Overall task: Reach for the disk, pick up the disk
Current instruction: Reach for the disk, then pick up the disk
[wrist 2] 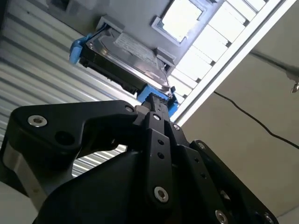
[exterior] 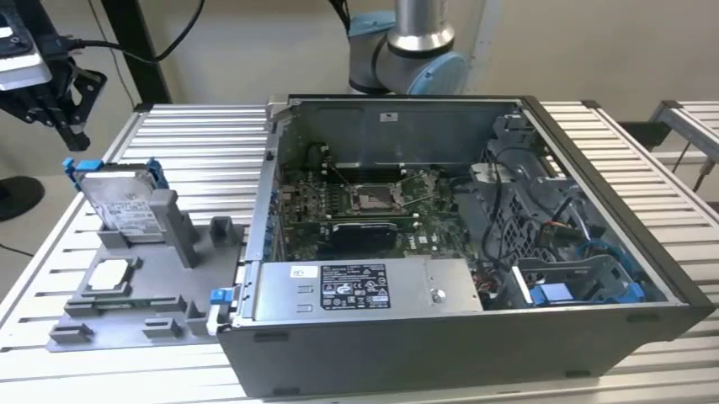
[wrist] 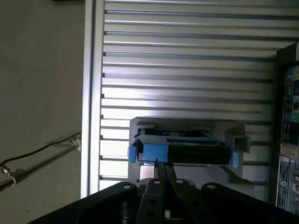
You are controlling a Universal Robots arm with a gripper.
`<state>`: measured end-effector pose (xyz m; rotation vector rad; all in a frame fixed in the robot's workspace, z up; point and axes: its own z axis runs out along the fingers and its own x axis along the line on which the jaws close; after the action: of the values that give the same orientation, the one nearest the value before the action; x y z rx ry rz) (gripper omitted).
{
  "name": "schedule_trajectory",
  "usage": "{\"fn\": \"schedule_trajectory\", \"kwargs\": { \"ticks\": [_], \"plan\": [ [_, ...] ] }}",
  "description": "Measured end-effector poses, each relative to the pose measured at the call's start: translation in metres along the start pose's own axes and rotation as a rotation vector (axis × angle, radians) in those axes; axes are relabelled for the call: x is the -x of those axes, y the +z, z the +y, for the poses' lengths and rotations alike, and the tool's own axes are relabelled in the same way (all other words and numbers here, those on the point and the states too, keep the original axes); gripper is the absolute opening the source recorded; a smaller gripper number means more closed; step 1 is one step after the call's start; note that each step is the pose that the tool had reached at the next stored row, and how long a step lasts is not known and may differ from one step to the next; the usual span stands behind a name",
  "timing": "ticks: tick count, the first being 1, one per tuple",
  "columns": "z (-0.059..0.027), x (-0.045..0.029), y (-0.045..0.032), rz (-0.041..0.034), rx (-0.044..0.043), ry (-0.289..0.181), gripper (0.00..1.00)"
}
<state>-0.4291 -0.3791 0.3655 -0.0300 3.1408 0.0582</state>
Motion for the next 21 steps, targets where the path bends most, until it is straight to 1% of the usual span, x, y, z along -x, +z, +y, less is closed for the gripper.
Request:
{"fn": "schedule_trajectory", "kwargs": {
  "ticks": [9,12,15,21],
  "plan": [
    [0.0000,-0.0011,0.0000,0.0000,0.0000,0.000,0.00],
    [0.0000,-0.0012,0.0000,0.0004,-0.0002,-0.010,0.00],
    [0.0000,-0.0012,0.0001,0.0016,-0.0001,-0.046,0.00],
    [0.0000,-0.0012,0.0000,0.0053,-0.0001,-0.147,0.00]
  ]
}}
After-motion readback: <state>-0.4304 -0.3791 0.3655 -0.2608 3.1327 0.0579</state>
